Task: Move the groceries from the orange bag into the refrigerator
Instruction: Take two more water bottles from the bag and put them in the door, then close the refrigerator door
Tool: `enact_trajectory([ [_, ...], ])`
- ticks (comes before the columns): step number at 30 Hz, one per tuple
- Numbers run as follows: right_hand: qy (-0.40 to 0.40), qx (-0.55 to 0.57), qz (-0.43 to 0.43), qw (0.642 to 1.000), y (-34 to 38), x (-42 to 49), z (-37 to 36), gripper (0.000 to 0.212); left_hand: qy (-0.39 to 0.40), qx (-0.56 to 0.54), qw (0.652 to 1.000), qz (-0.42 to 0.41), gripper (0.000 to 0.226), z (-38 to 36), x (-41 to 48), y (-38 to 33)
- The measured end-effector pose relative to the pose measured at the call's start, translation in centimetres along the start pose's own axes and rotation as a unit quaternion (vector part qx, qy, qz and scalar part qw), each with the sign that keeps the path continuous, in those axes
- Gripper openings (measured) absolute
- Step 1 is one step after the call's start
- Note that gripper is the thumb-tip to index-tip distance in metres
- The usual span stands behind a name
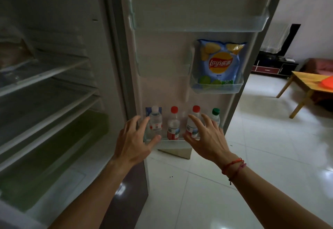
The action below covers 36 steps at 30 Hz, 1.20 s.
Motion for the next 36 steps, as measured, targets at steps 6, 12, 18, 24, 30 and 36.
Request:
enact_trajectory([
  [6, -0.001, 0.007, 0.014, 1.000, 0.0, -0.2, 0.1, 0.076, -0.006, 0.004, 1.000, 0.003, 0.083, -0.1, -0.6, -0.5],
  [12, 0.014, 0.021, 0.042, 0.999, -0.5, 0.2, 0.4, 0.077, -0.008, 0.018, 0.999, 0.025, 0.083, -0.2, -1.3, -1.1],
  [18, 0.030, 0.038, 0.109, 0.993, -1.9, 1.2, -0.1, 0.077, -0.032, 0.053, 0.995, 0.084, 0.084, -0.1, -3.5, -3.5],
  [24, 0.034, 0.074, 0.197, 0.977, -3.4, 1.1, 0.8, 0.074, -0.060, 0.099, 0.979, 0.169, 0.083, 0.7, -7.0, -7.9],
  [30, 0.035, 0.093, 0.236, 0.967, -6.2, 0.2, 2.9, 0.074, -0.091, 0.114, 0.966, 0.213, 0.084, 1.7, -9.4, -12.8],
  [36, 0.002, 0.099, 0.238, 0.966, -8.9, 0.3, 6.1, 0.075, -0.099, 0.125, 0.968, 0.192, 0.087, 2.1, -7.9, -16.8],
])
Point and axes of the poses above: each hand's wrist, its own x-axis towards the middle knuckle, its own z-axis out of the back of the hand, y = z × x, the point moved 6 cm from there along x, towards the middle knuckle
